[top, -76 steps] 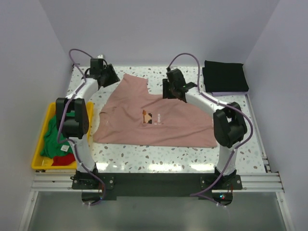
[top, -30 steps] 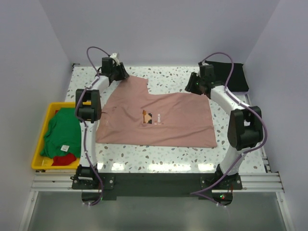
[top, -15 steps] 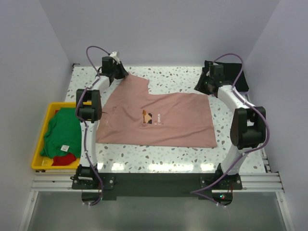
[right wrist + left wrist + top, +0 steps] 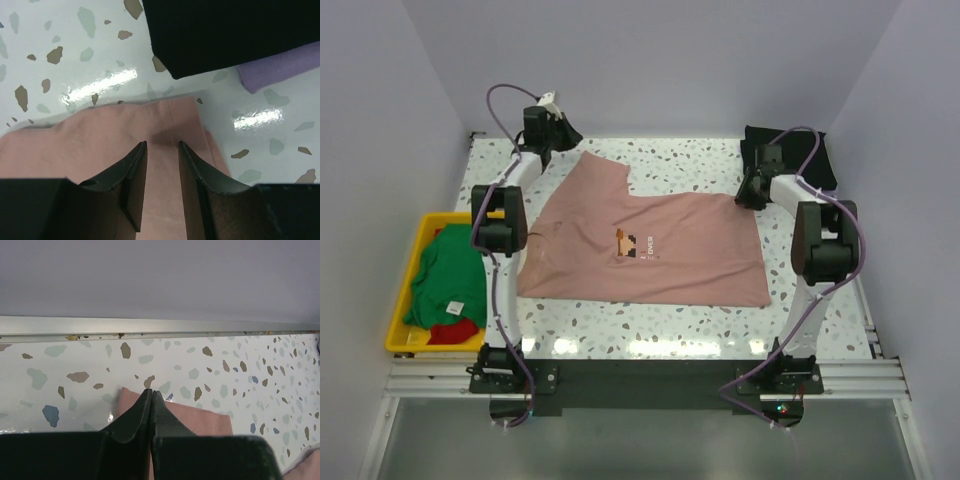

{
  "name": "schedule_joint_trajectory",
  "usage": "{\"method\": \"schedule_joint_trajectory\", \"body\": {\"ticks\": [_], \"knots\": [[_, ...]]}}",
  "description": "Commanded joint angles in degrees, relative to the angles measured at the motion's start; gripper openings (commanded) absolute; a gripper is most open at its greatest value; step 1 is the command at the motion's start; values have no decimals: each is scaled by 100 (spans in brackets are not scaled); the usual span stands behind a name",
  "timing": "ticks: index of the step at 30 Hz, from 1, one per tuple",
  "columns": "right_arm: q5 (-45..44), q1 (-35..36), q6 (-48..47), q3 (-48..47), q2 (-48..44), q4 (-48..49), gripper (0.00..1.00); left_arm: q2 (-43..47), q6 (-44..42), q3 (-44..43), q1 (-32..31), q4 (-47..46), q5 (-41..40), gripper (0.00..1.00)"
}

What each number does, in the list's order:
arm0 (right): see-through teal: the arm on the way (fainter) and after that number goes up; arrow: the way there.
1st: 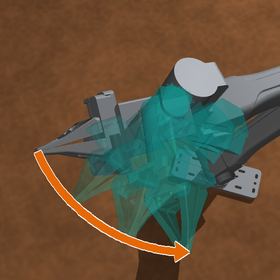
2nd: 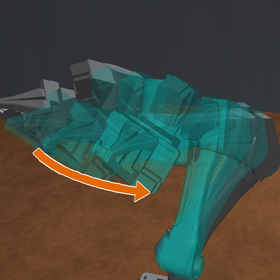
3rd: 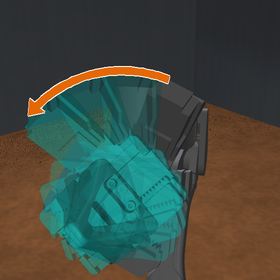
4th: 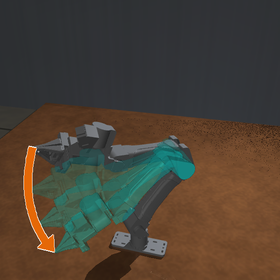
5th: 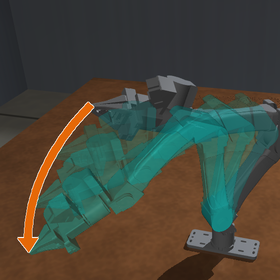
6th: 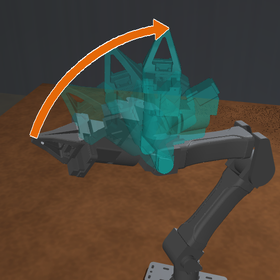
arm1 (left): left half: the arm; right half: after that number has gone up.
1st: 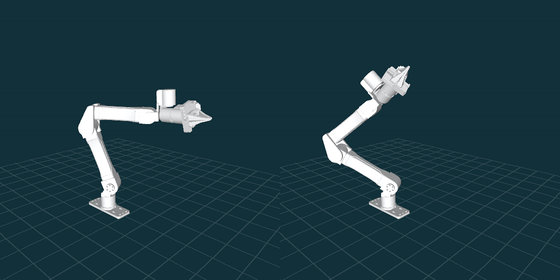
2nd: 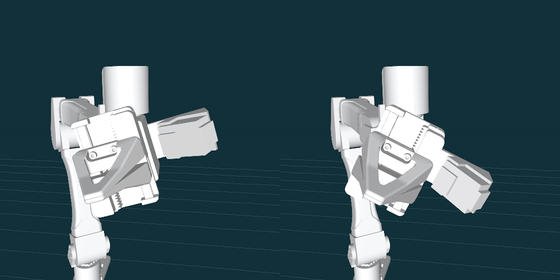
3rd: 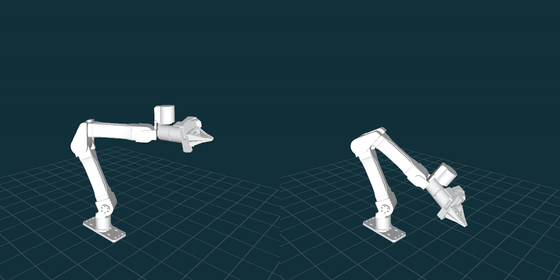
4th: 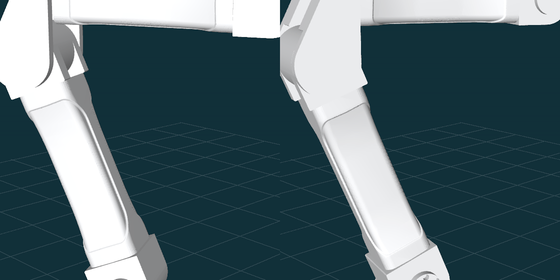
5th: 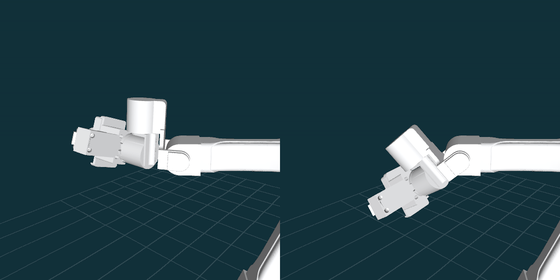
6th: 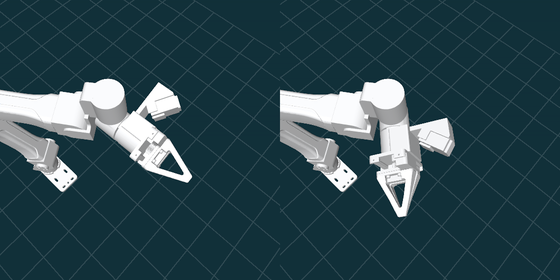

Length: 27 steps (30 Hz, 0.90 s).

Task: Fold and stack the t-shirts
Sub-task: Fold the tshirt

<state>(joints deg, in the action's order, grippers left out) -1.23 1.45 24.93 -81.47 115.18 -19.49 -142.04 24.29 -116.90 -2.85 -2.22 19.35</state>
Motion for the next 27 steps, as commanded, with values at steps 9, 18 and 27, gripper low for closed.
{"method": "schedule_joint_trajectory", "body": {"ticks": [9, 18, 27], "knots": [[-158, -136, 21, -220, -153, 103, 38, -95, -57, -281, 101, -68, 156, 51], [44, -128, 74, -89, -373, 226, 37, -456, 58, -237, 74, -130, 165, 52], [88, -356, 65, 9, -593, 252, 37, -544, 49, -237, -40, -77, 148, 51]]}}
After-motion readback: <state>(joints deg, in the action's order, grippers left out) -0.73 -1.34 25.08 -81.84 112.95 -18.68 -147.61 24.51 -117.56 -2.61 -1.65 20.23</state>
